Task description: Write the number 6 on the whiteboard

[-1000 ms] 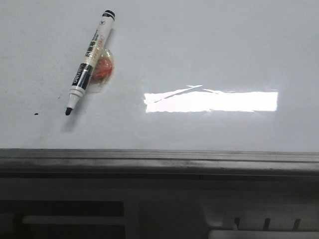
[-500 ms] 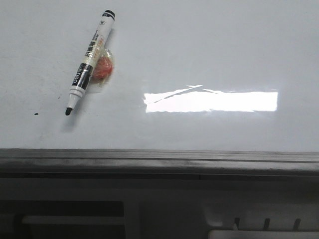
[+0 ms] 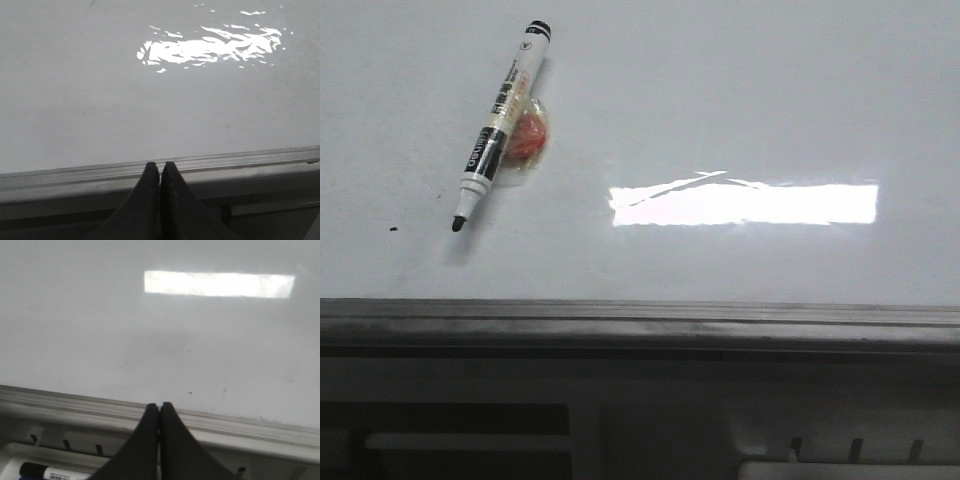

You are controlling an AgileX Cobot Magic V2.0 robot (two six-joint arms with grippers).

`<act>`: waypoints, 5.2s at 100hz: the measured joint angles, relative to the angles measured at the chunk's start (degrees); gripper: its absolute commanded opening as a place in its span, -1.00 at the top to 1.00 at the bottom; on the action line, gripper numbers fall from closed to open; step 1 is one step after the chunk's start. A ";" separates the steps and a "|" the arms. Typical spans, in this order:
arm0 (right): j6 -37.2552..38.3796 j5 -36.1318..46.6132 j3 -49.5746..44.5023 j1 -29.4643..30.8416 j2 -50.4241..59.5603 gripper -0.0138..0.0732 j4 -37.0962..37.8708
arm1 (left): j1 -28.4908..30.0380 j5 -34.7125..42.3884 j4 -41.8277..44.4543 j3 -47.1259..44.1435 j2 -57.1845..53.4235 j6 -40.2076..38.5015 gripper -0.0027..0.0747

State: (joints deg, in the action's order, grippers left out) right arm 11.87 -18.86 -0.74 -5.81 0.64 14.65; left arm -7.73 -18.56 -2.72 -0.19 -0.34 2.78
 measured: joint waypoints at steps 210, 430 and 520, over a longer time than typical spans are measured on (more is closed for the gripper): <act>0.65 -3.85 20.52 0.00 -7.98 -0.20 -25.87 | -26.65 4.26 -47.67 32.26 59.41 35.96 -0.02; -86.24 -19.89 29.55 -22.73 -39.81 -0.20 -79.34 | -44.16 -17.82 -24.81 44.65 65.88 64.49 0.98; -94.62 -19.58 29.55 -22.73 -46.45 -0.20 -86.99 | -44.16 -15.00 -23.72 44.65 65.88 64.49 0.98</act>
State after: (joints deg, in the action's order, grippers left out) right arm -82.75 -38.44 28.81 -28.54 -45.81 -72.34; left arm -51.89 -33.56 -26.44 44.46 65.55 67.26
